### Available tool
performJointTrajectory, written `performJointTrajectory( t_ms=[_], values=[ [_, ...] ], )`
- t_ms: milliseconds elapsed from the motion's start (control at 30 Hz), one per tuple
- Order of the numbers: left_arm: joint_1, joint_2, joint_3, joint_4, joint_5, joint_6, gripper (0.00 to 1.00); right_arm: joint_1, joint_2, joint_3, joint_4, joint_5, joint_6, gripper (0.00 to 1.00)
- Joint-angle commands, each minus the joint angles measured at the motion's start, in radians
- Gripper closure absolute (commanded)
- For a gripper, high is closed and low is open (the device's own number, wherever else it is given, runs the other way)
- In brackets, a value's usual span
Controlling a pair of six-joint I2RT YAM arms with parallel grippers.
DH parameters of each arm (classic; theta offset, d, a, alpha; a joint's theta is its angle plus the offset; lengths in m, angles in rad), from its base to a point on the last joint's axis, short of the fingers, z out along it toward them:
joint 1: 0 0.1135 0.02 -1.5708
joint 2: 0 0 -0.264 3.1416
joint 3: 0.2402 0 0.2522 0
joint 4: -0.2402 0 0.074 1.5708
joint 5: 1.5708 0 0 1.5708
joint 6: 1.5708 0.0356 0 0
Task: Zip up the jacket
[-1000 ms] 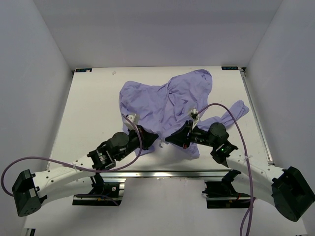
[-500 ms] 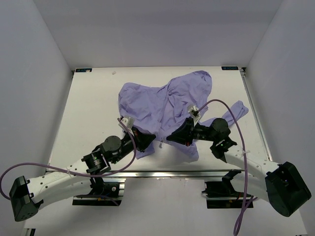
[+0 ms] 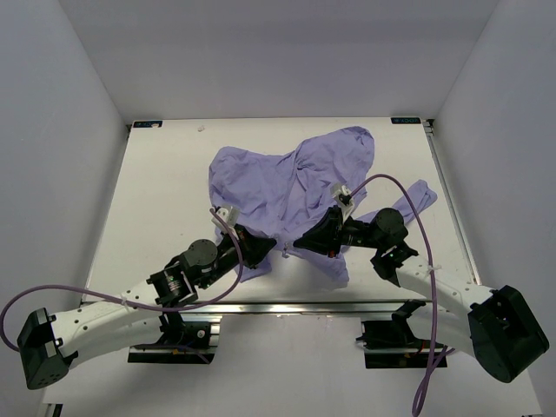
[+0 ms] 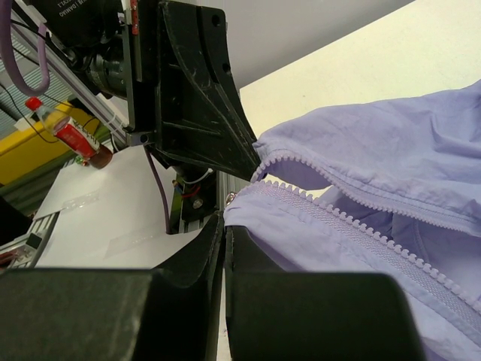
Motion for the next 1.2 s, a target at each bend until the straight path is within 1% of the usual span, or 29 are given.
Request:
performJointTrajectory(
  t_ms=[0,333,700,1167],
  values=[
    [-0.006,0.006,0.015,0.029,-0.016,-0.023,1.00,-0.002,-0.013,0.037,0.065,-0.006,0.000,1.00],
    [-0.006,-0.003,0.016,0.033,-0.030,-0.058,1.00,-0.002,-0.001,0.047,0.033,0.005,0.000,1.00],
    [-0.006,0.006,0.017,0.058,-0.010,-0.069,1.00,-0.002,0.014,0.049,0.029,0.023,0.000,1.00],
    [-0.006,0.014,0.011,0.065,-0.002,-0.078,1.00,-0.002,0.023,0.038,0.107,0.032,0.046,1.00]
  ],
)
